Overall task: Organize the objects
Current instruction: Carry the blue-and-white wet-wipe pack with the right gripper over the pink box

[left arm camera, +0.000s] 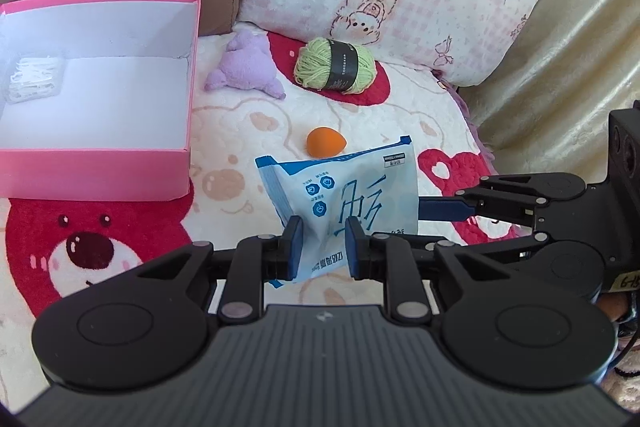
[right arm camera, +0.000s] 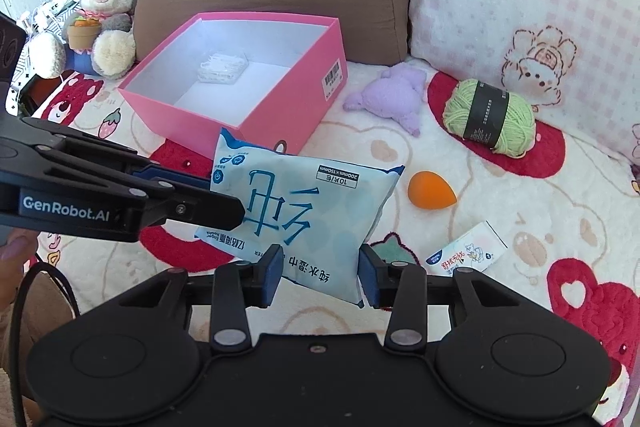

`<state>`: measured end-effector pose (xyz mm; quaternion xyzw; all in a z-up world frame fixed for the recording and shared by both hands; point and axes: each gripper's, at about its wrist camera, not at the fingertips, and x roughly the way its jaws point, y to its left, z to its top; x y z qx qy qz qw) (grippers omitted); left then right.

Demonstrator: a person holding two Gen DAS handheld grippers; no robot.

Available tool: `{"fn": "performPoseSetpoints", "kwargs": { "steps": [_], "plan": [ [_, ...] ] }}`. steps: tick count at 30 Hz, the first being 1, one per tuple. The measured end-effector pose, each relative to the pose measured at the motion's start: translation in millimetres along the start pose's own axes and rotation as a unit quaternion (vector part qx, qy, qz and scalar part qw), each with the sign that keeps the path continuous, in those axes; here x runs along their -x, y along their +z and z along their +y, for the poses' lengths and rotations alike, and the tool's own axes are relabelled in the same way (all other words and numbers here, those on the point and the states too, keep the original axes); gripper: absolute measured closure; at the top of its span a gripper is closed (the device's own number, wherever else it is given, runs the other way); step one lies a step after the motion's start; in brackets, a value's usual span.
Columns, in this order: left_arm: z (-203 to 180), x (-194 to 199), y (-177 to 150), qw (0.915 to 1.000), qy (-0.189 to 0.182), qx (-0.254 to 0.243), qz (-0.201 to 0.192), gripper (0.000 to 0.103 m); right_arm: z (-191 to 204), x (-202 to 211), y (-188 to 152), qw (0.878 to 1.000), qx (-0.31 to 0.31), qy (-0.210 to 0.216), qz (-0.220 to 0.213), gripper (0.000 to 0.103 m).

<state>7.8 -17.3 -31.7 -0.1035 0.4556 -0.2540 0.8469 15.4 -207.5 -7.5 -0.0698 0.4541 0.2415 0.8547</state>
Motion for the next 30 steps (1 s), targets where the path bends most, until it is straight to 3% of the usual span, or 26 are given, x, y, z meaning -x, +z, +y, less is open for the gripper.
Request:
{"fn": "performPoseSetpoints", "kwargs": {
  "steps": [12,20,23,28,30],
  "plan": [
    [13,29,-4,0.9999,0.012,-0.005,0.008,0.083,28,12,5,1.000,0.003,0.015,-0.022,0.054],
    [15,60,6,0.9982,0.057,-0.020,0.001,0.083,52,25,15,0.998,0.011,0.043,-0.052,0.052],
    [17,68,12,0.9959,0.085,-0.030,-0.002,0.083,69,27,22,0.995,0.055,0.045,-0.064,0.052],
    [30,77,22,0.9942,0.106,-0.016,0.009,0.083,86,25,41,0.994,0.079,0.047,-0.065,0.052],
    [32,80,23,0.9918,0.122,-0.036,0.009,0.083,90,20,50,0.994,0.082,0.052,-0.058,0.052]
  ]
}}
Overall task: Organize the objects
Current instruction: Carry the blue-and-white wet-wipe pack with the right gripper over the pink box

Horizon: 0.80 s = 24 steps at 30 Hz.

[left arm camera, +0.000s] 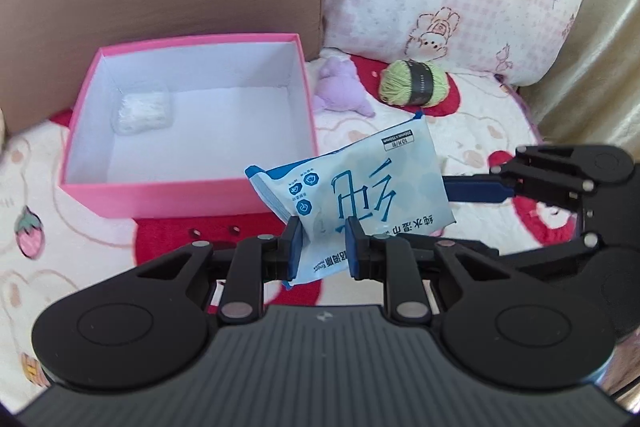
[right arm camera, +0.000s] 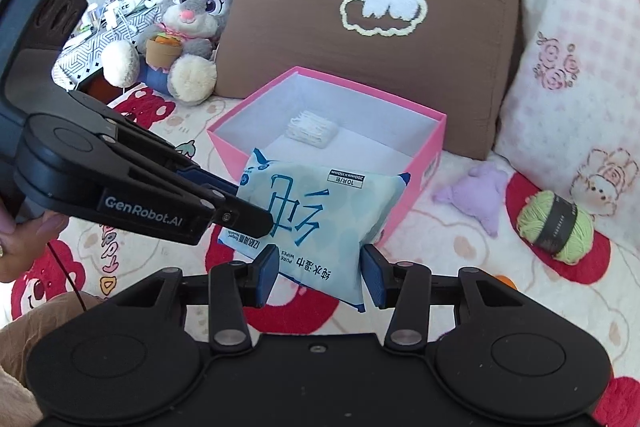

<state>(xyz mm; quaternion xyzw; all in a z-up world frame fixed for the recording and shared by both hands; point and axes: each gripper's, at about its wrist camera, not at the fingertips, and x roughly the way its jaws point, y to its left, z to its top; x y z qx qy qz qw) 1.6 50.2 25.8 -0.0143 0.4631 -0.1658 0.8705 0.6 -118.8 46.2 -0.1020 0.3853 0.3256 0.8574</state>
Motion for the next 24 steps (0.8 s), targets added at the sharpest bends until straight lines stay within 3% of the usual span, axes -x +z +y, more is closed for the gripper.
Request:
{"fn": "performPoseSetpoints", "kwargs": {
  "steps": [3,10,15,20,24],
  "plan": [
    [9,1,6,0.9996,0.024,0.000,0.017,0.084,-1,-16,15,1.000,-0.017,0.018,0.013,0.052],
    [43,14,24,0.9983,0.057,0.013,-0.007,0.083,4,-43,47,0.999,-0.029,0.041,0.006,0.060],
    [73,8,42,0.9974,0.063,0.035,0.004,0.083,7,-65,64,0.997,-0.048,0.060,0.012,0.067],
    [101,-11,61,0.9959,0.067,0.057,0.019,0.083,7,-95,81,0.996,-0.054,0.058,0.027,0.068],
    [119,-47,74,0.9920,0.102,0.066,0.037,0.079,4,-128,94,0.993,-0.073,0.069,0.054,0.067]
  ]
}}
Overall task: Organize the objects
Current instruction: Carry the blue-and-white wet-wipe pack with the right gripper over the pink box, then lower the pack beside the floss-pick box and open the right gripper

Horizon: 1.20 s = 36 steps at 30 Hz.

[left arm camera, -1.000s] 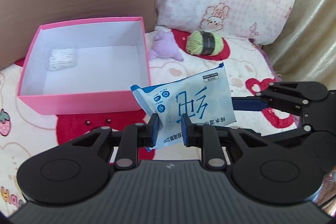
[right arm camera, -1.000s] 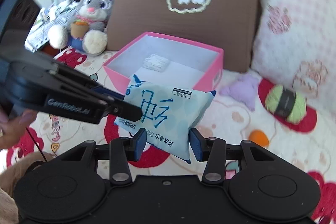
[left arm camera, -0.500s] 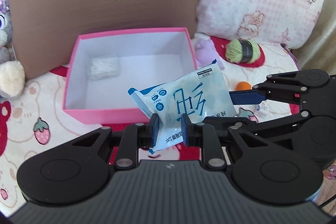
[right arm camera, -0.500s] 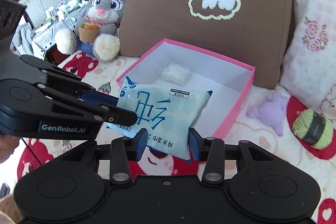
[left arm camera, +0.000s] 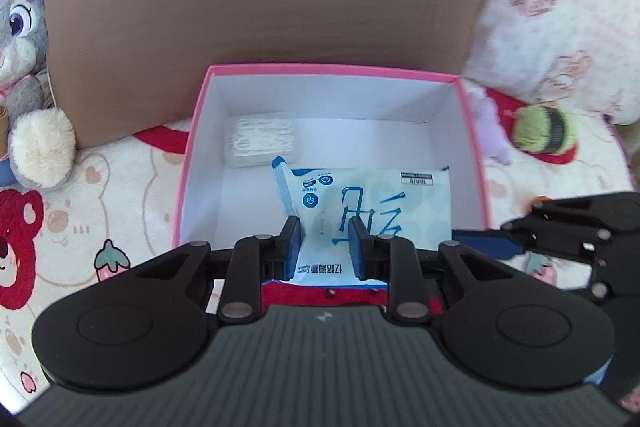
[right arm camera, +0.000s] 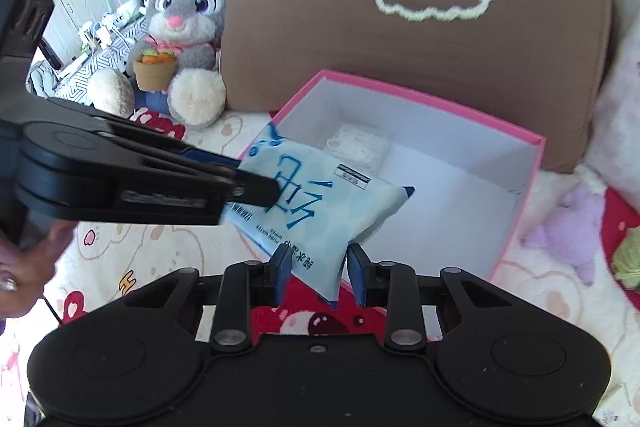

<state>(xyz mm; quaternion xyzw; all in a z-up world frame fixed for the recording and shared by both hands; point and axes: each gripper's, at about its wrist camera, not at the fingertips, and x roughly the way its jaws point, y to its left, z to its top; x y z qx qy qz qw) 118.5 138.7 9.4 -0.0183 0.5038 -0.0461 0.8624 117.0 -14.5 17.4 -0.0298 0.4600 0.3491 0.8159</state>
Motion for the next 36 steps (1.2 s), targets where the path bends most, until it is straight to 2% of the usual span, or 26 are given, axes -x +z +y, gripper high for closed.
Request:
{"fn": "performPoseSetpoints", "kwargs": {
  "steps": [6,11,16,28,32,36],
  "plan": [
    [19,-40,14,0.9996,0.010,0.016,0.020,0.079,-10,-48,16,0.999,-0.029,-0.006,0.022,0.067],
    [32,-77,19,0.9977,0.009,0.028,0.061,0.080,-27,-86,30,0.997,-0.061,-0.013,0.043,0.066],
    [43,-107,17,0.9972,0.015,0.042,0.061,0.082,-40,-124,32,0.993,-0.093,-0.015,0.071,0.066],
    [62,-138,15,0.9944,0.012,0.066,0.082,0.085,-47,-157,31,0.990,-0.105,-0.017,0.094,0.070],
    [59,-143,14,0.9947,0.030,0.051,0.084,0.085,-49,-163,29,0.989,-0.110,-0.011,0.097,0.073],
    [58,-151,15,0.9946,0.042,0.046,0.083,0.085,-42,-167,29,0.991,-0.090,-0.029,0.090,0.075]
  ]
}}
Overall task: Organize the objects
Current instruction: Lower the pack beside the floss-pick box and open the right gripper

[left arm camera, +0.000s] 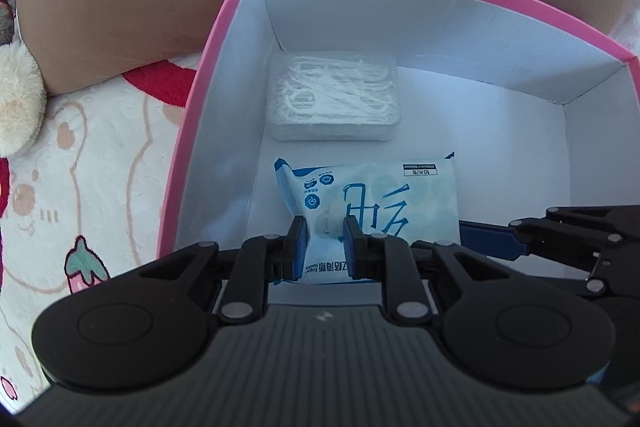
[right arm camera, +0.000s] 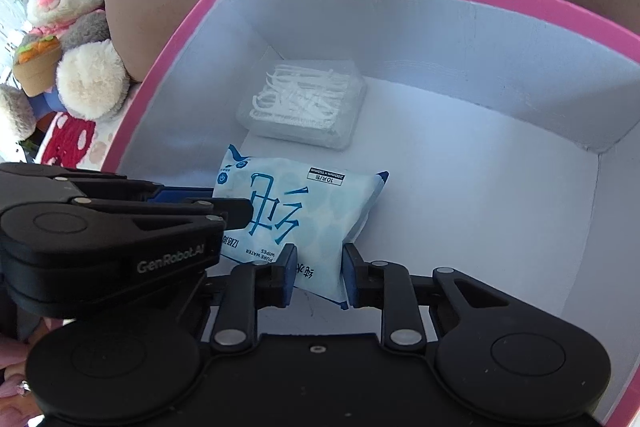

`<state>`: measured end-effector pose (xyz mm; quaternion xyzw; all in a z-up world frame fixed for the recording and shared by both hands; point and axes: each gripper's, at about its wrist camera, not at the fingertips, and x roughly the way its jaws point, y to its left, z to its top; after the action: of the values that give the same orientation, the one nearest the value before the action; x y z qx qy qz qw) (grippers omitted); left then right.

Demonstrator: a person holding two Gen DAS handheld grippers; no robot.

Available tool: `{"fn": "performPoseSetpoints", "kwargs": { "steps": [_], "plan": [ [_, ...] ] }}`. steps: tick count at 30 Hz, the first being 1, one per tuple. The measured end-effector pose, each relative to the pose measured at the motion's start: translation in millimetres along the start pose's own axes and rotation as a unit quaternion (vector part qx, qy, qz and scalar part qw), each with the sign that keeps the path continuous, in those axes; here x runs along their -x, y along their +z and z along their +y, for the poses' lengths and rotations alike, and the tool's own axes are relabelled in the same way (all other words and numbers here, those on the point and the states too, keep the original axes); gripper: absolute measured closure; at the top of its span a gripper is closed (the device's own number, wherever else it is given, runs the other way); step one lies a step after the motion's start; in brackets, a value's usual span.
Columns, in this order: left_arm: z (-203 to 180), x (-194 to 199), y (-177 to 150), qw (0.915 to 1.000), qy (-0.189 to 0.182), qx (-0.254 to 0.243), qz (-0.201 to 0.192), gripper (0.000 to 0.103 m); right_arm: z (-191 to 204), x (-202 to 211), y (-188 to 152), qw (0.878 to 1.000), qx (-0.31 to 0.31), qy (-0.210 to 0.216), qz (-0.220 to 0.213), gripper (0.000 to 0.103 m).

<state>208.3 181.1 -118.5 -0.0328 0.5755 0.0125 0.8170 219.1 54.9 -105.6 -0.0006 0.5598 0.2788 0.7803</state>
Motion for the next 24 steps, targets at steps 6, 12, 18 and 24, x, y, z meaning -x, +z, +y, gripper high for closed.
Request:
{"fn": "performPoseSetpoints", "kwargs": {
  "steps": [6,12,18,24],
  "plan": [
    [-1,-6,5,0.9997,0.022,-0.007,-0.010,0.085,-2,-4,4,1.000,-0.016,0.004,0.003,0.081],
    [-2,-6,11,0.9988,0.043,-0.016,-0.016,0.085,0,-12,4,0.999,-0.046,0.009,0.012,0.082],
    [-5,-9,13,0.9983,0.042,-0.041,-0.007,0.083,-6,-17,-2,0.998,-0.063,0.019,0.020,0.086],
    [-2,1,11,0.9985,0.029,-0.035,-0.031,0.082,-7,-18,-2,0.996,-0.082,0.022,0.013,0.091]
  ]
}}
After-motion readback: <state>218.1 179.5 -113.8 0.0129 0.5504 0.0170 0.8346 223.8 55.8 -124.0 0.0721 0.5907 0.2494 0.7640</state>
